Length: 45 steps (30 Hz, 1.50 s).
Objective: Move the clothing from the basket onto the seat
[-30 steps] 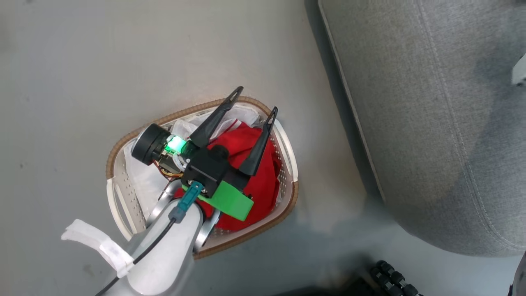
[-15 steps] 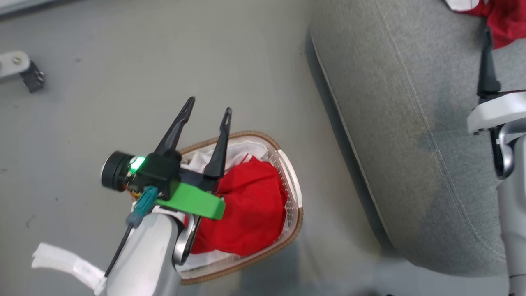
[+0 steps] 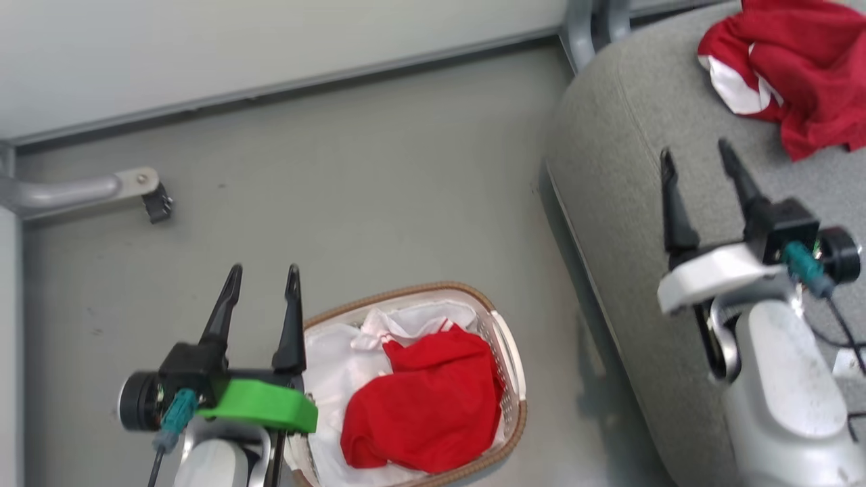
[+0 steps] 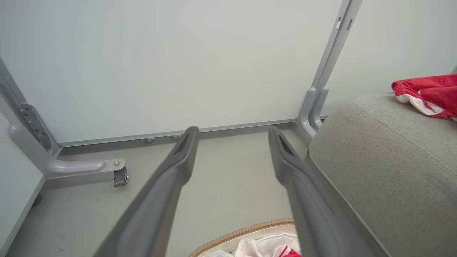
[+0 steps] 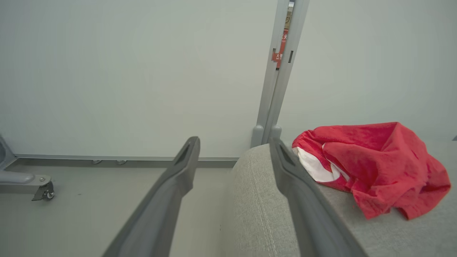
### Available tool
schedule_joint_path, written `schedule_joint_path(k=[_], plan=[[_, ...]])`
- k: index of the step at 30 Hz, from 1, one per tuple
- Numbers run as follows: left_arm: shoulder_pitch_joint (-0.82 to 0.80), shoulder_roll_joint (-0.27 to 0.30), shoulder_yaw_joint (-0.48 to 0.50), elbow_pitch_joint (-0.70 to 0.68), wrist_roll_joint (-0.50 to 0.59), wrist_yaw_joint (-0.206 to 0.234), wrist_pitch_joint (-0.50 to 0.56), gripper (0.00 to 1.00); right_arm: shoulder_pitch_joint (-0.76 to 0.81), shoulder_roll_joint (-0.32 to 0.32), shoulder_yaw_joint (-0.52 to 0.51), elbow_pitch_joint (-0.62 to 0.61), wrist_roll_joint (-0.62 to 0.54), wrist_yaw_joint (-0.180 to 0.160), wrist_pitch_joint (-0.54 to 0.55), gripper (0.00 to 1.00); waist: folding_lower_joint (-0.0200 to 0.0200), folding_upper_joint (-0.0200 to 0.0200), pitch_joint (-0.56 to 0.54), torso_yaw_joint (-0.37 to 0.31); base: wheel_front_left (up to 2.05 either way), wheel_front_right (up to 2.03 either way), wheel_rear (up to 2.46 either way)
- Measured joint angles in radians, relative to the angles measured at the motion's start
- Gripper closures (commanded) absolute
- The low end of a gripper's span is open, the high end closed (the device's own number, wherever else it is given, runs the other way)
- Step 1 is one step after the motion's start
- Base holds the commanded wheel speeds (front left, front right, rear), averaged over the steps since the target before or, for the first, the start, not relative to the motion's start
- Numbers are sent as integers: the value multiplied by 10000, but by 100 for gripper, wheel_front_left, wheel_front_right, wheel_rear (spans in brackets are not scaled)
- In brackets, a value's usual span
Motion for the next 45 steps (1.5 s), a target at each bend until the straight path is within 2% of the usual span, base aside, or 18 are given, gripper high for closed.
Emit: schedule_joint_path(k=[4,8,17,25,45], plan=[[616,-6,230,-8,-307,138,0,0,1034,134,328,-500,107,0,0,0,0,0,-567,234,0,0,0],[1124,-8,293,25,-391,249,0,0,1996,144,665,-842,757,0,0,0,0,0,-1052,403,0,0,0],[1797,-17,314,132,-449,274,0,0,3720,142,884,-1383,1156,0,0,0,0,0,-2003,714,0,0,0],[2170,-19,295,163,-512,276,0,0,4039,142,1266,-1421,1160,0,0,0,0,0,-2452,793,0,0,0],[2162,-19,236,207,-512,226,0,0,4109,142,1135,-1375,1264,0,0,0,0,0,-2484,788,0,0,0]])
